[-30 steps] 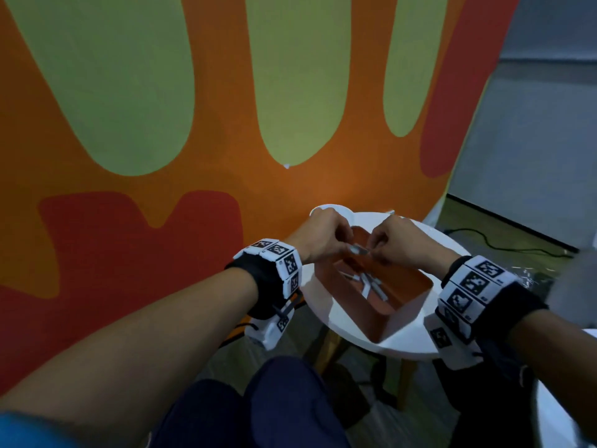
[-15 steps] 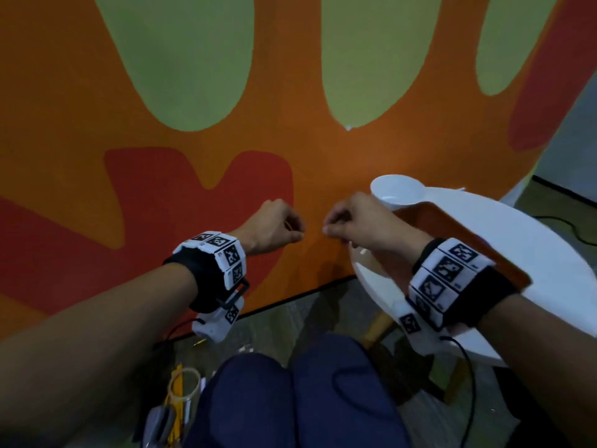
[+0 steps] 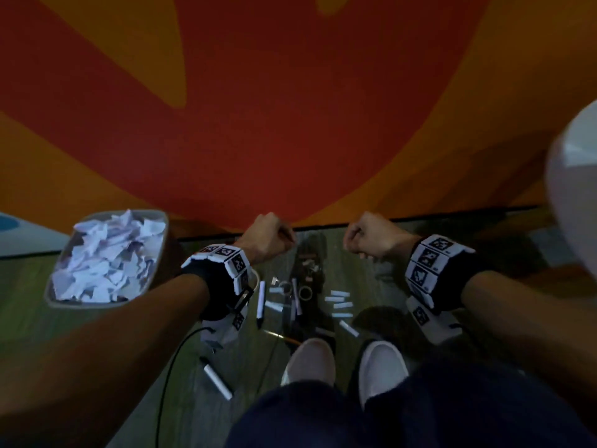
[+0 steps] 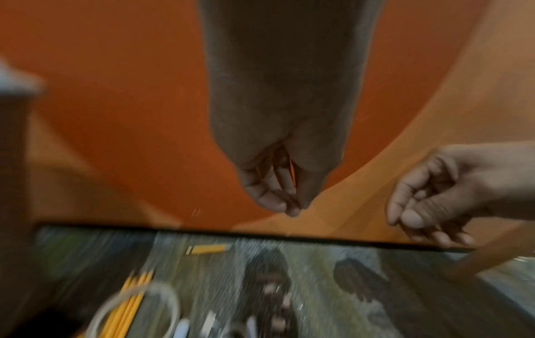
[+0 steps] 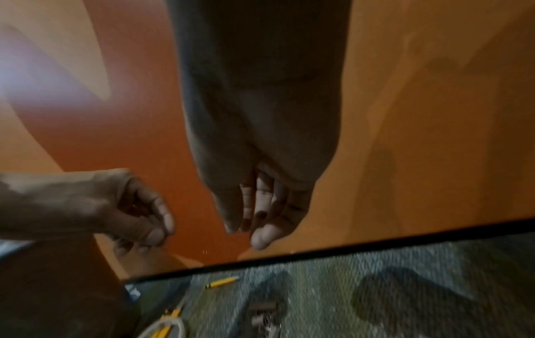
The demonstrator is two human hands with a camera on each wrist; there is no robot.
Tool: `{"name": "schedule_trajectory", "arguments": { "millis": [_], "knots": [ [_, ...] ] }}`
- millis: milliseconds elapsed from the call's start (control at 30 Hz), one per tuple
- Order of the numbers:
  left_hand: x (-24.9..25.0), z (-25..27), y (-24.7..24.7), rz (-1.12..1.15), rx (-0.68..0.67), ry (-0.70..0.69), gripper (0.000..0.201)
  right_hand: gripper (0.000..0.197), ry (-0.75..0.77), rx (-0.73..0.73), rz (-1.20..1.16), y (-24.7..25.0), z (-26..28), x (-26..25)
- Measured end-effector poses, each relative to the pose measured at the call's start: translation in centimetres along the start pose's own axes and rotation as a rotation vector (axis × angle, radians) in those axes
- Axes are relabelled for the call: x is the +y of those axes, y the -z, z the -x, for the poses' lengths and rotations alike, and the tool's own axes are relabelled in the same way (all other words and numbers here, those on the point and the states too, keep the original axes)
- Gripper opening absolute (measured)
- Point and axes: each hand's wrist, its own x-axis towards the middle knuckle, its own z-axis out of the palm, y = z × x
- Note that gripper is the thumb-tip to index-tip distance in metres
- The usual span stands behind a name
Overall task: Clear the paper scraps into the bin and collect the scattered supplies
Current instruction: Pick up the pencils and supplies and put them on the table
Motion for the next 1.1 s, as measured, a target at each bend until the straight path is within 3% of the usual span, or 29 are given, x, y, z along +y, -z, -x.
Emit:
{"name": "schedule_trajectory", "arguments": {
  "millis": [133,333,400,467,567,700,800,967,1100],
  "knots": [
    [-4.9,-2.0,-5.6,0.151,-0.004,0.071,0.018,0.008,-0.004,-0.066,0.06,-5.1,-4.9,3.2],
    [-4.3,-4.0,-13.4,0.132,-0.218,0.043,0.017,0.011,-0.069,-0.217,0.065,-10.9,-8.1,8.0],
    [-4.1,-4.7,-15.9,0.147,-0.282,0.043,0.016,0.007,-0.091,-0.184,0.078,-12.3,-8.6,9.5],
    [-4.3,-5.3,-18.1,0.092,-0.3,0.033,0.016,0.01,-0.126,-0.137,0.126,-13.6,-9.3,11.3],
    [-4.9,-5.8,-20.2,-0.081,-0.307,-0.028,0.031,0.014,-0.092,-0.158,0.203,-15.1,-10.0,12.5],
    [-5.3,-6.5,-22.0,-0.336,-0.294,-0.155,0.029,0.034,-0.103,-0.13,0.317,-17.1,-10.1,13.7],
    [-5.7,-6.7,-22.5,-0.382,-0.288,-0.195,0.026,0.031,-0.091,-0.089,0.311,-18.1,-10.3,14.0],
    [-6.0,-6.8,-22.4,-0.355,-0.281,-0.205,0.021,0.023,-0.06,-0.033,0.269,-18.0,-9.8,13.5],
    [-5.1,-6.0,-19.1,-0.159,-0.229,-0.108,0.015,0.015,-0.137,-0.03,0.151,-14.8,-8.4,12.8]
  ]
}}
